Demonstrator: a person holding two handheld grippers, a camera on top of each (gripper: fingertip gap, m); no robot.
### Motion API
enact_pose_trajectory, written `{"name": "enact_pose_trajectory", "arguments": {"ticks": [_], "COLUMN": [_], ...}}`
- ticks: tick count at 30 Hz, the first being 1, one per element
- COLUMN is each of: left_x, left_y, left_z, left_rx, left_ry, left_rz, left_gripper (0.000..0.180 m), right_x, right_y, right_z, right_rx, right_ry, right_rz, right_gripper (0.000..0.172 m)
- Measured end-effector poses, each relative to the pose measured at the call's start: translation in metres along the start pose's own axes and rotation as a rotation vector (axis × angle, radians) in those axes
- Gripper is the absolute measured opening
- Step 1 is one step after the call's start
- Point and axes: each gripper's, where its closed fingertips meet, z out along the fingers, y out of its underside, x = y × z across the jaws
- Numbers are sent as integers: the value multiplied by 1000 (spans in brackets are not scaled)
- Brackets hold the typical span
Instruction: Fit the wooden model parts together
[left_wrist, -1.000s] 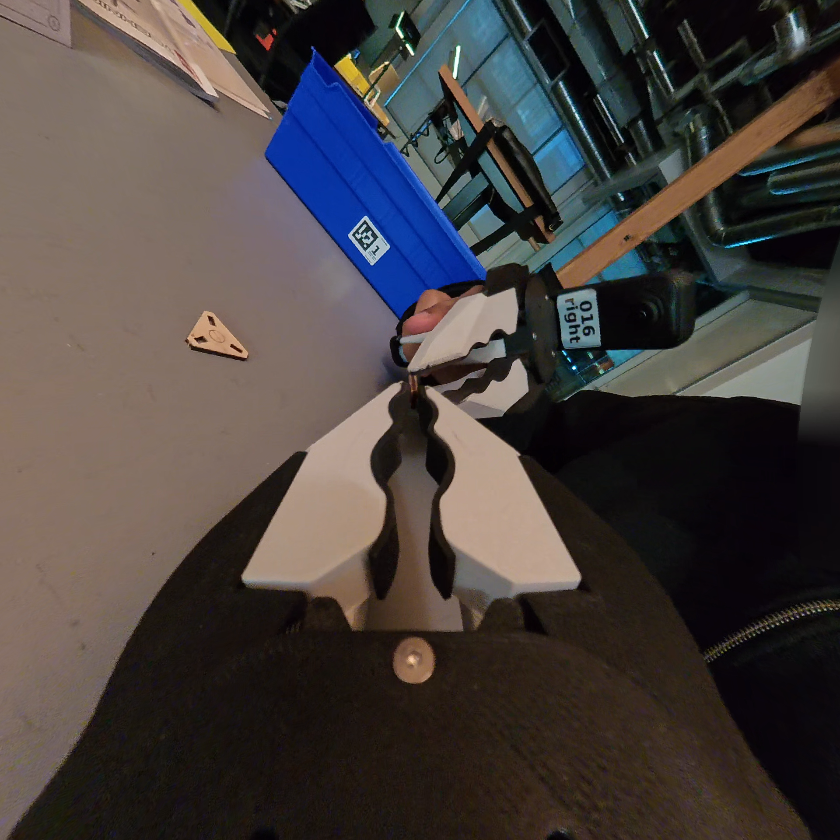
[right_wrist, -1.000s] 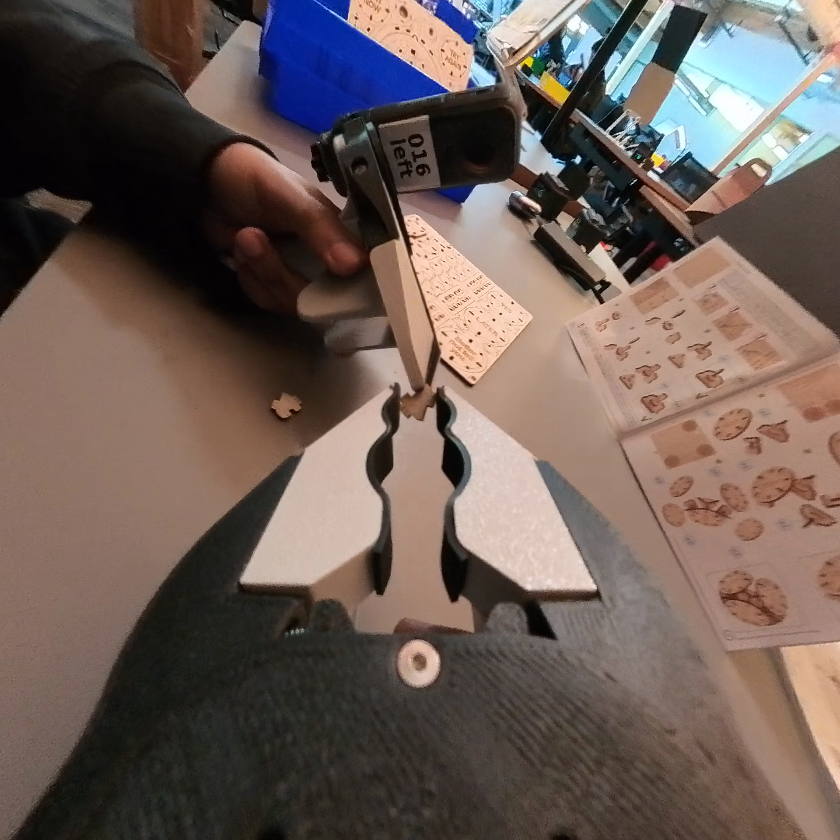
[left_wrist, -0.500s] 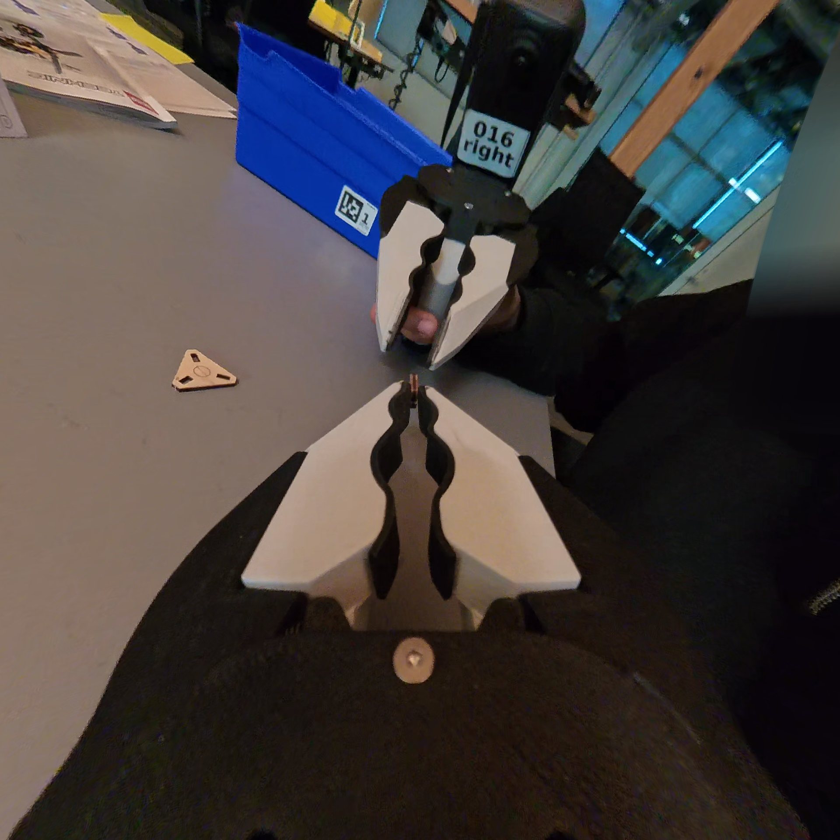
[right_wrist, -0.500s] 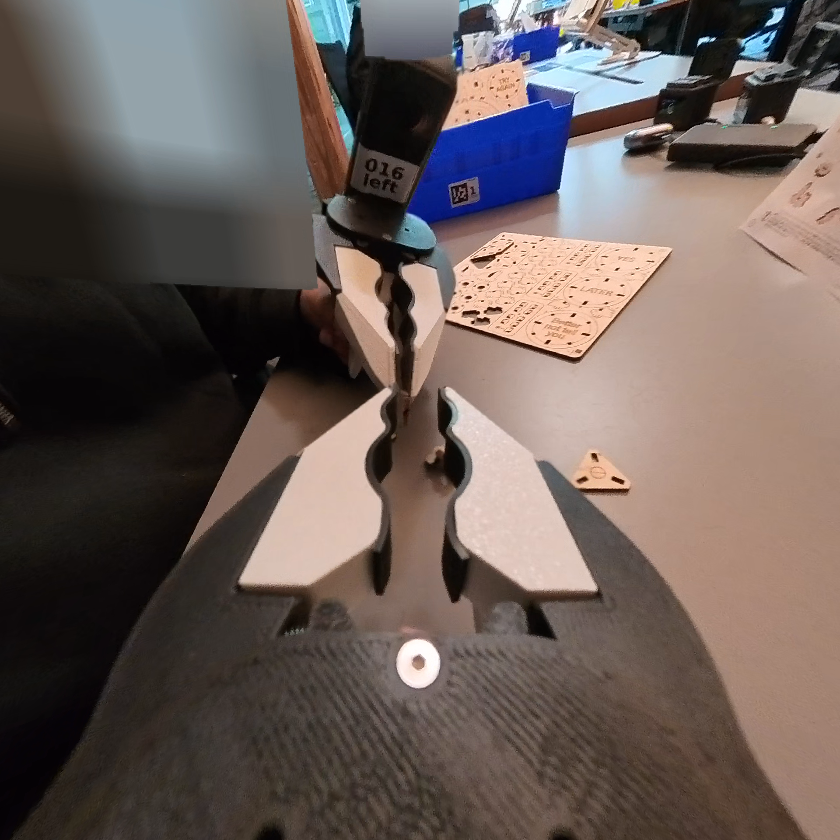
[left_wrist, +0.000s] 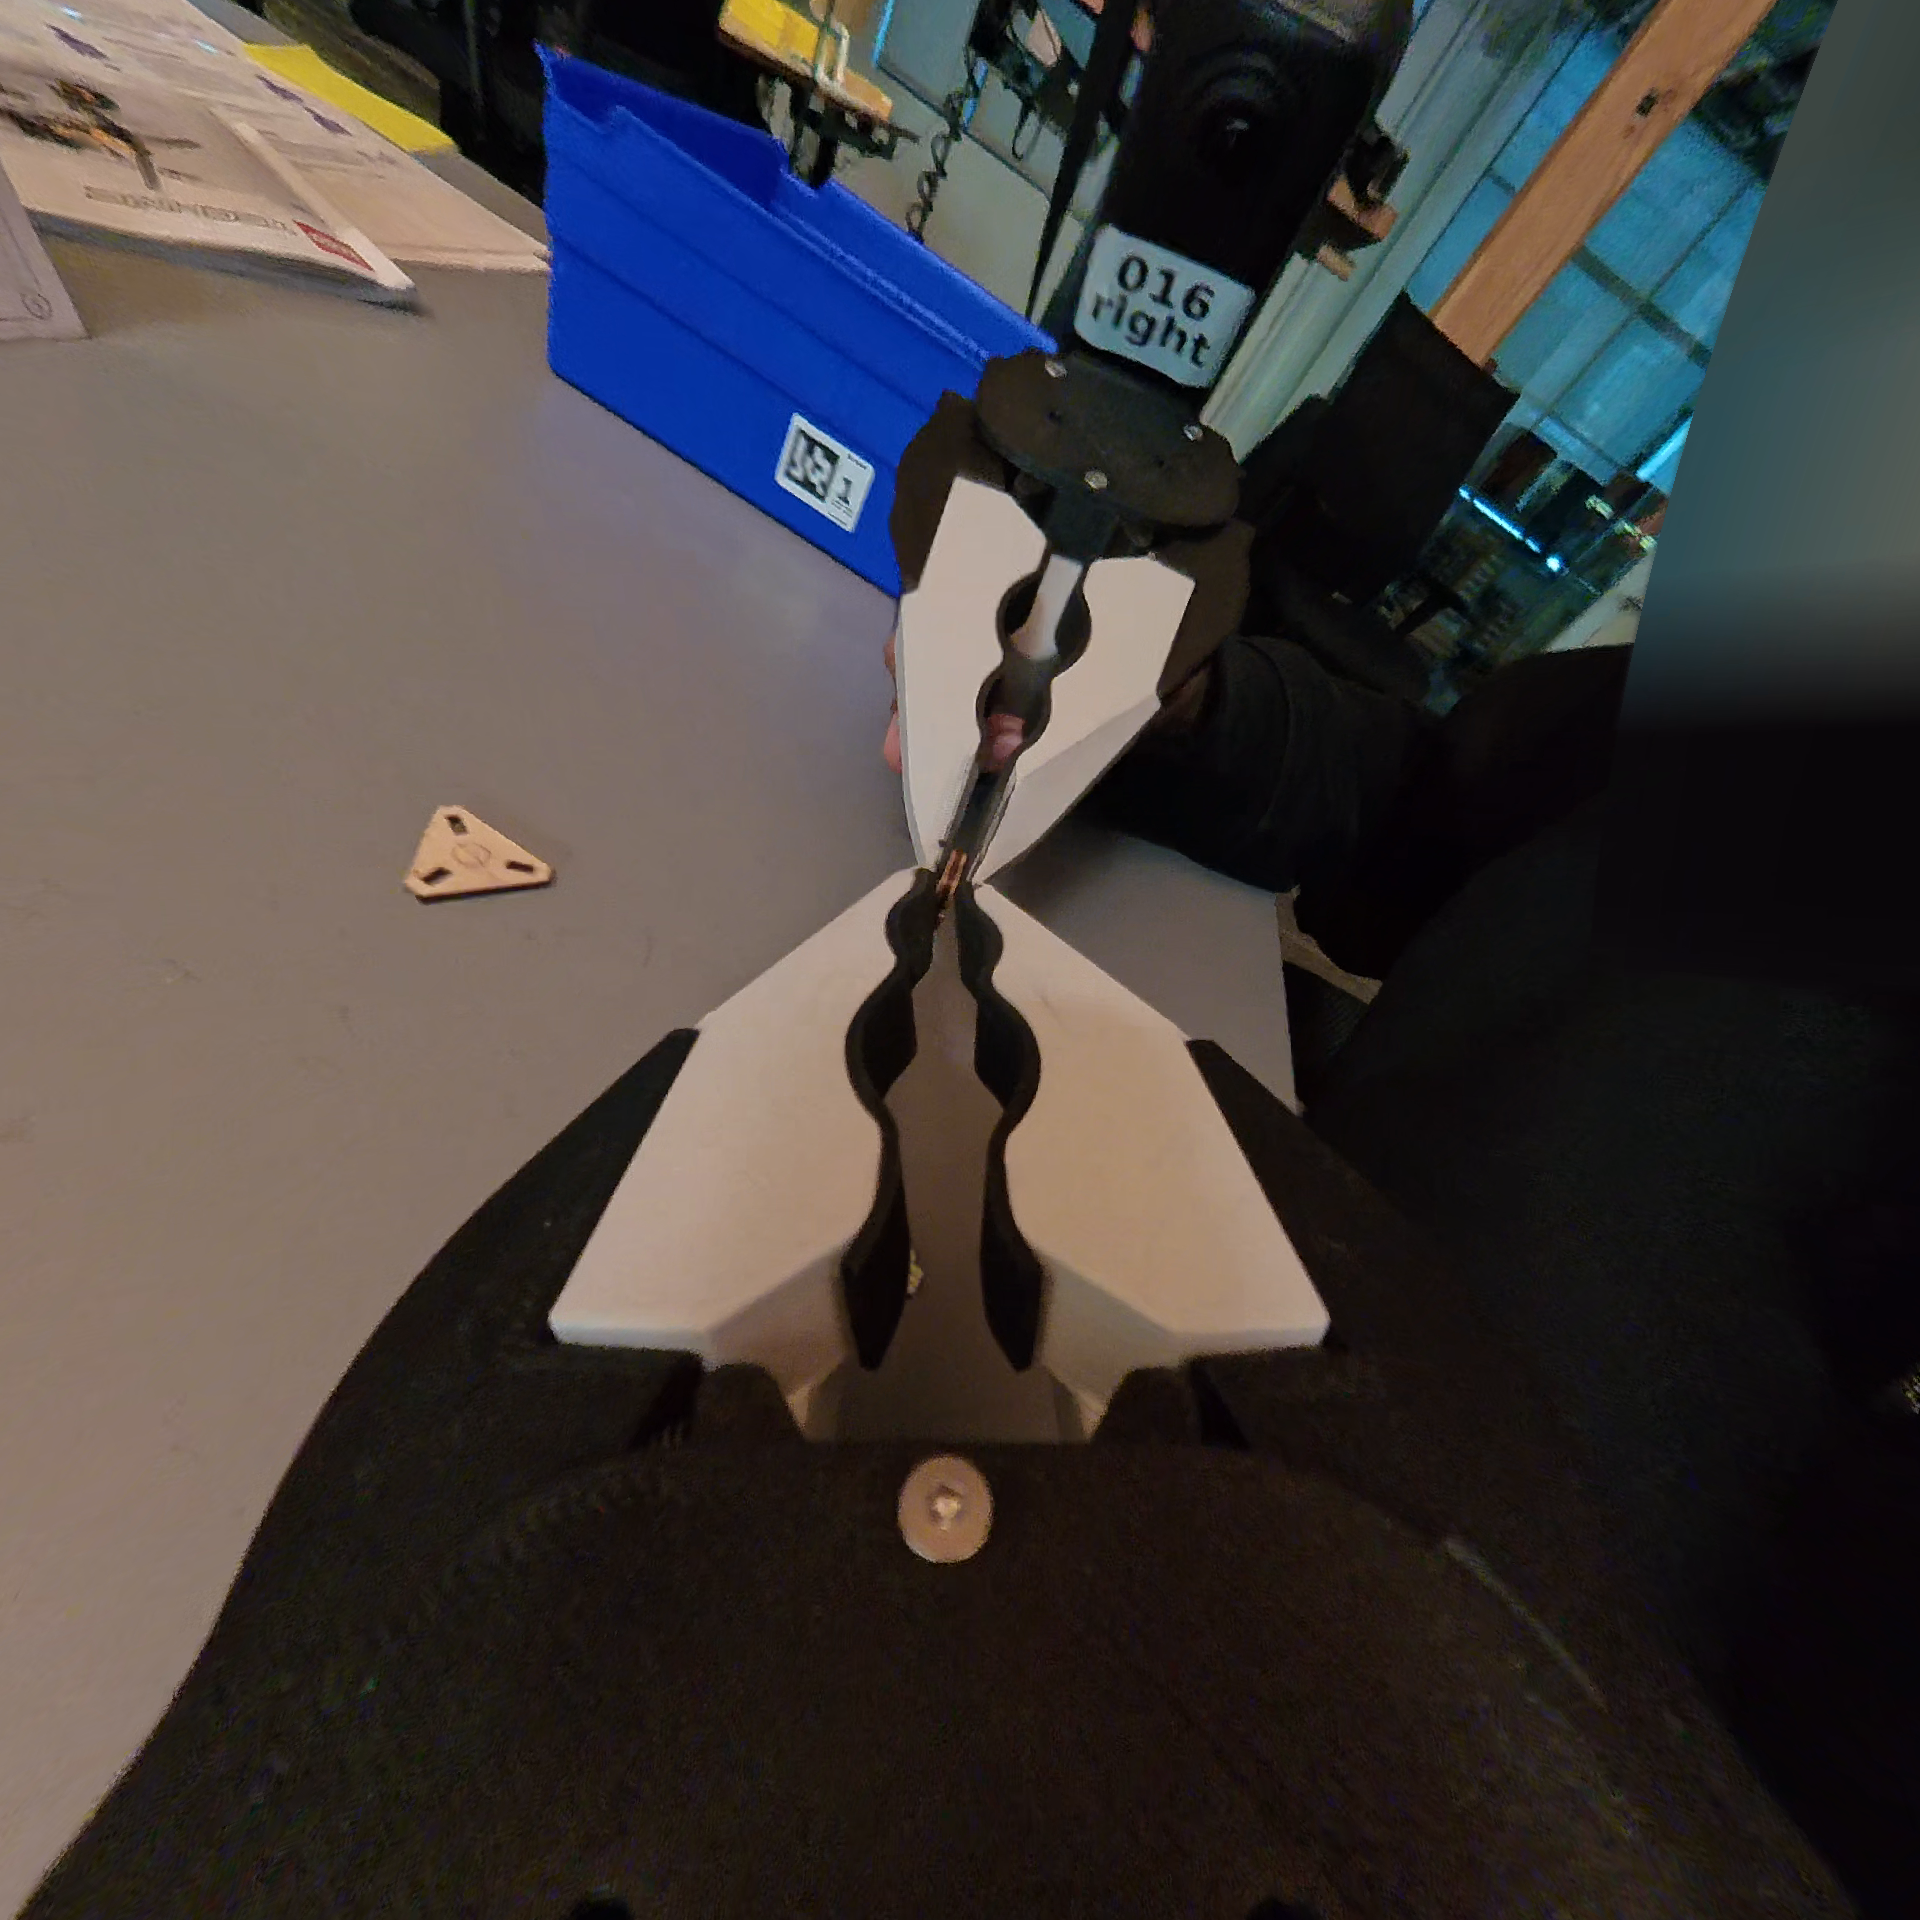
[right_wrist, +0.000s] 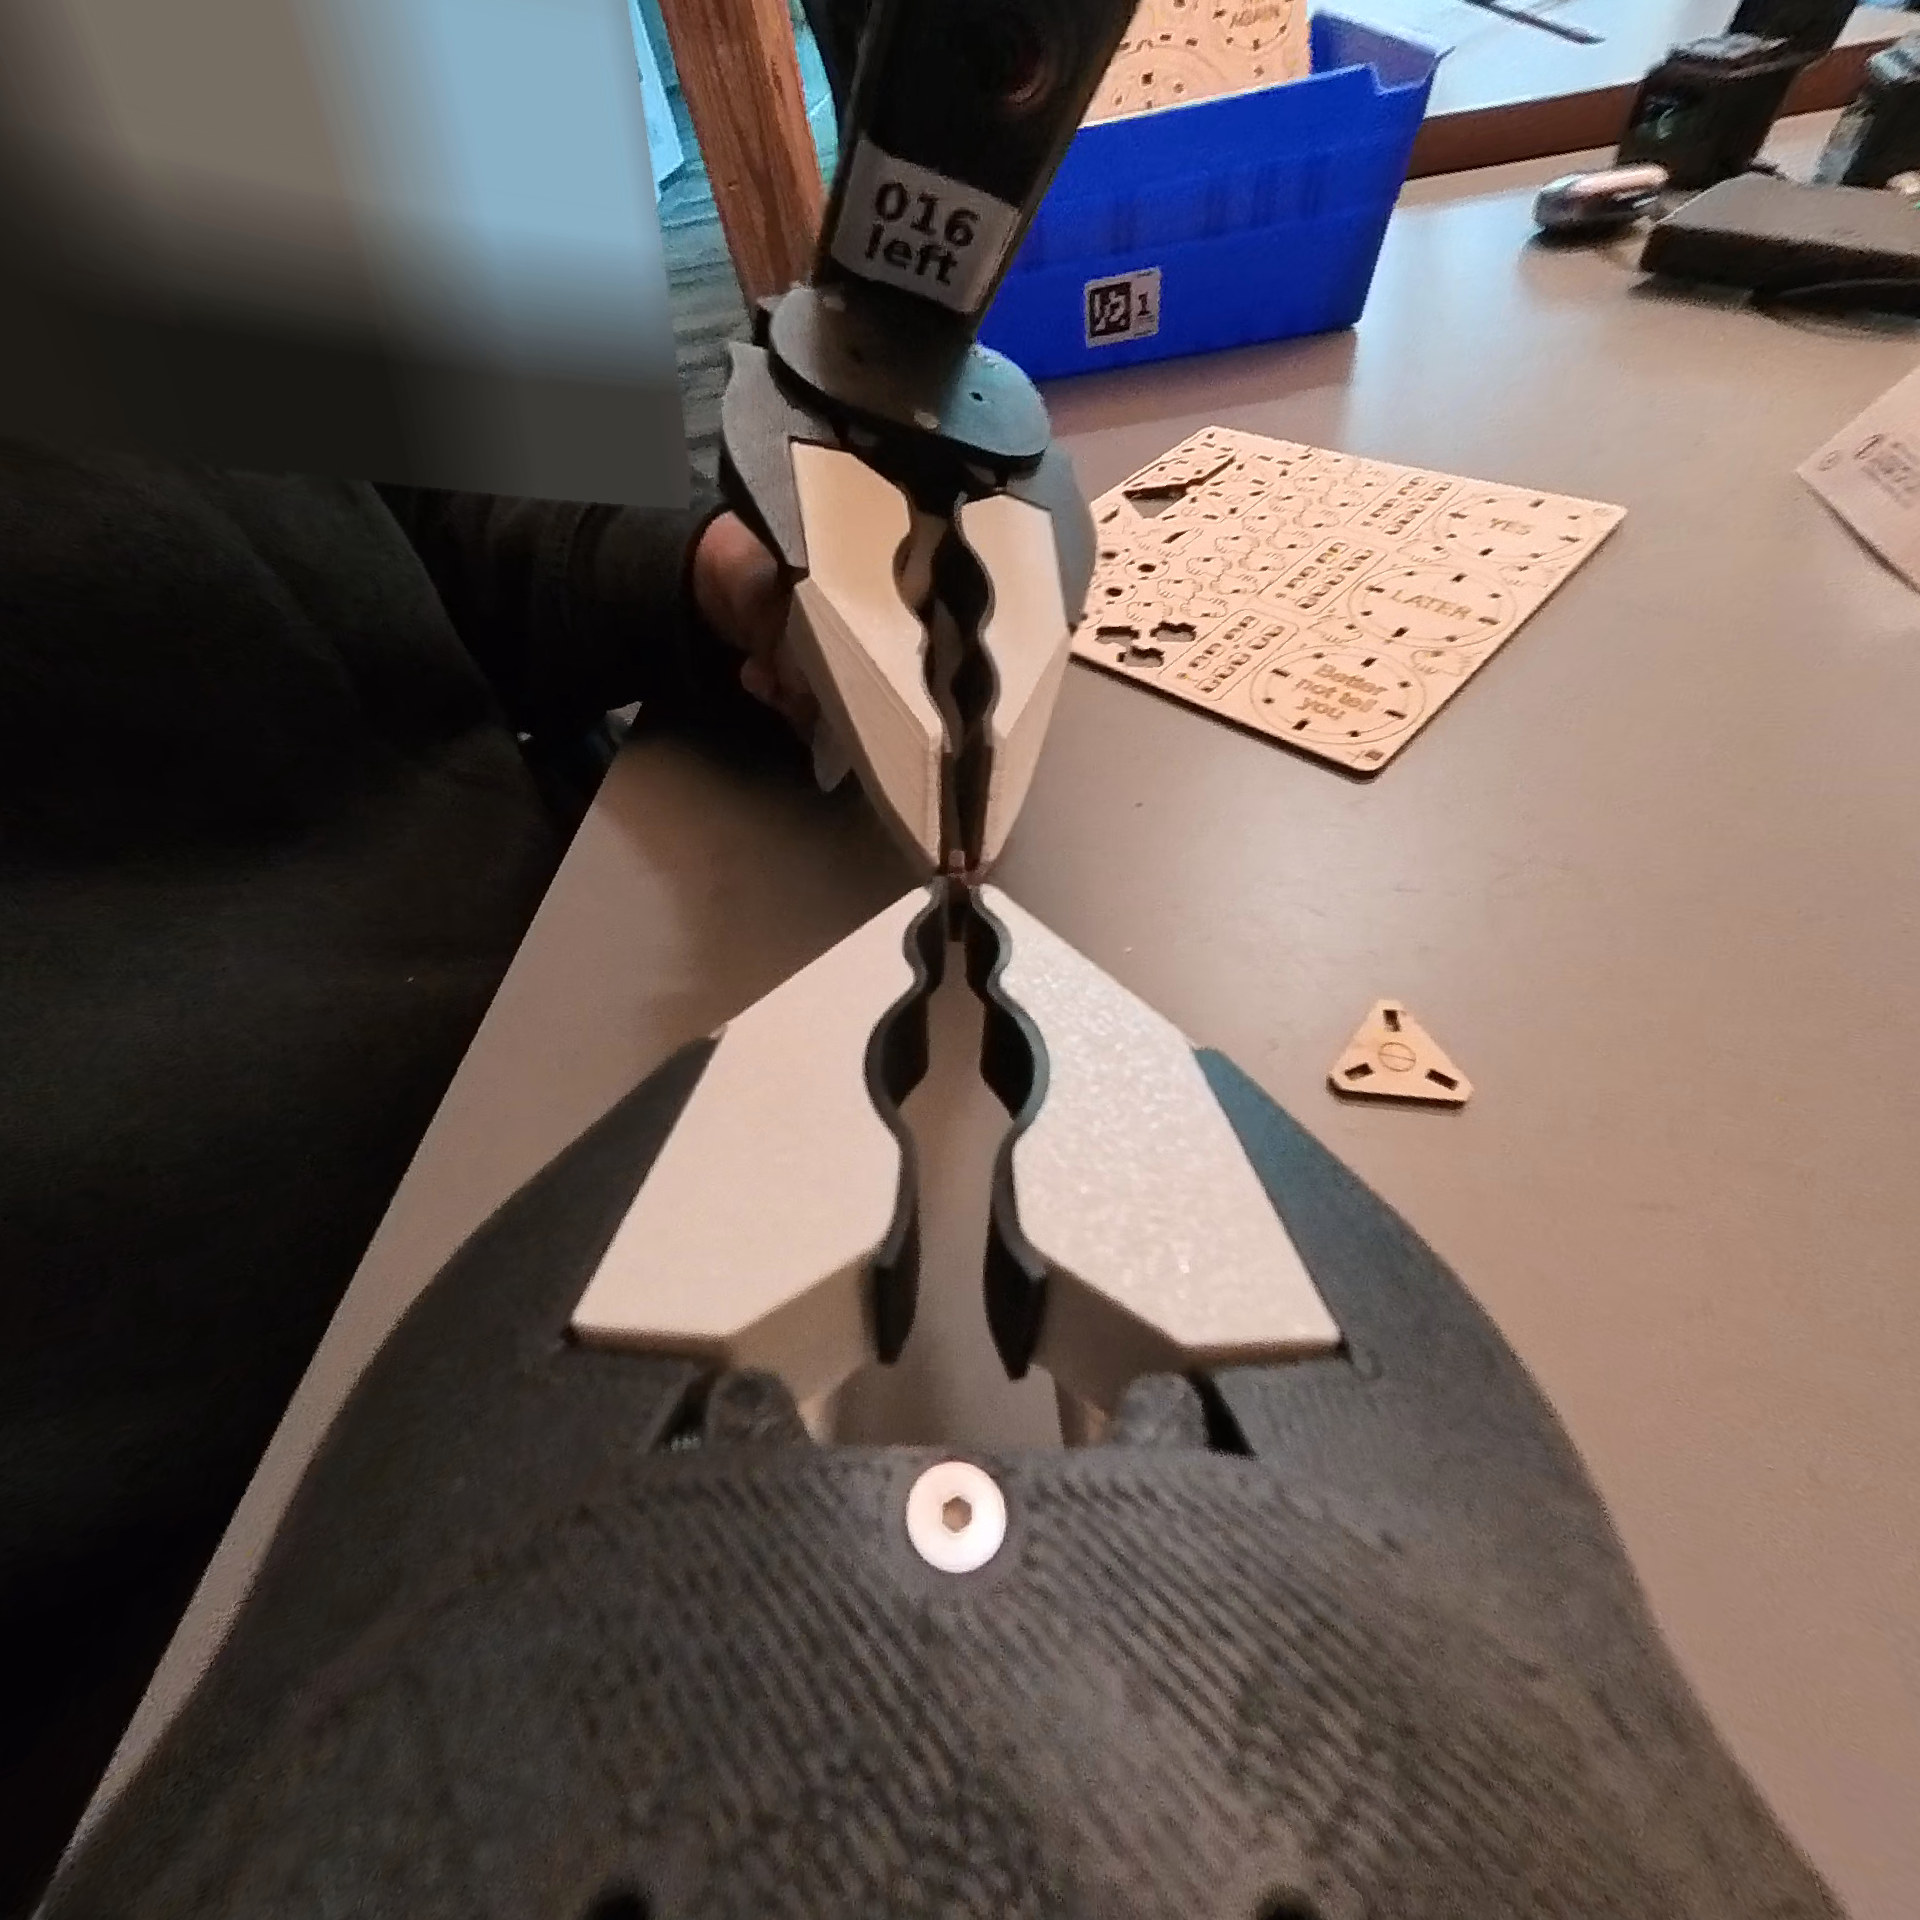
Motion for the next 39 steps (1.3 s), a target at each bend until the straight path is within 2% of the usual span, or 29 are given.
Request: {"name": "enact_pose_trajectory", "arguments": {"ticks": [2,4,8,10,12,16,19,26,29,35,39], "left_x": [-7,-11,-26,-43,-45,-32,-34,-41,-40,-38,-39], "left_y": [-7,-7,21,34,37,32,37,48,45,22,-9], "left_z": [-7,-12,-11,-12,-9,-2,2,7,7,0,-14], "left_rx": [43,24,-221,-338,-364,-294,-322,-390,-370,-166,118], "left_ry": [-46,-93,-266,-406,-451,-377,-371,-422,-411,-286,-71], "left_rz": [29,102,377,506,538,395,290,237,214,-29,-365], "left_gripper": [9,19,31,22,4,0,8,17,1,1,0], "right_x": [9,20,33,33,33,32,32,32,32,31,27], "right_y": [-5,-11,-18,-17,-14,-10,-9,-7,-8,-14,-26], "right_z": [-5,-14,-26,-25,-21,-17,-16,-15,-15,-19,-24], "right_rx": [26,73,151,160,141,112,99,84,85,108,147], "right_ry": [52,103,122,112,115,130,141,150,155,173,225], "right_rz": [5,34,128,149,147,123,118,108,99,64,-76], "right_gripper": [0,0,0,0,0,0,0,0,0,0,0]}}
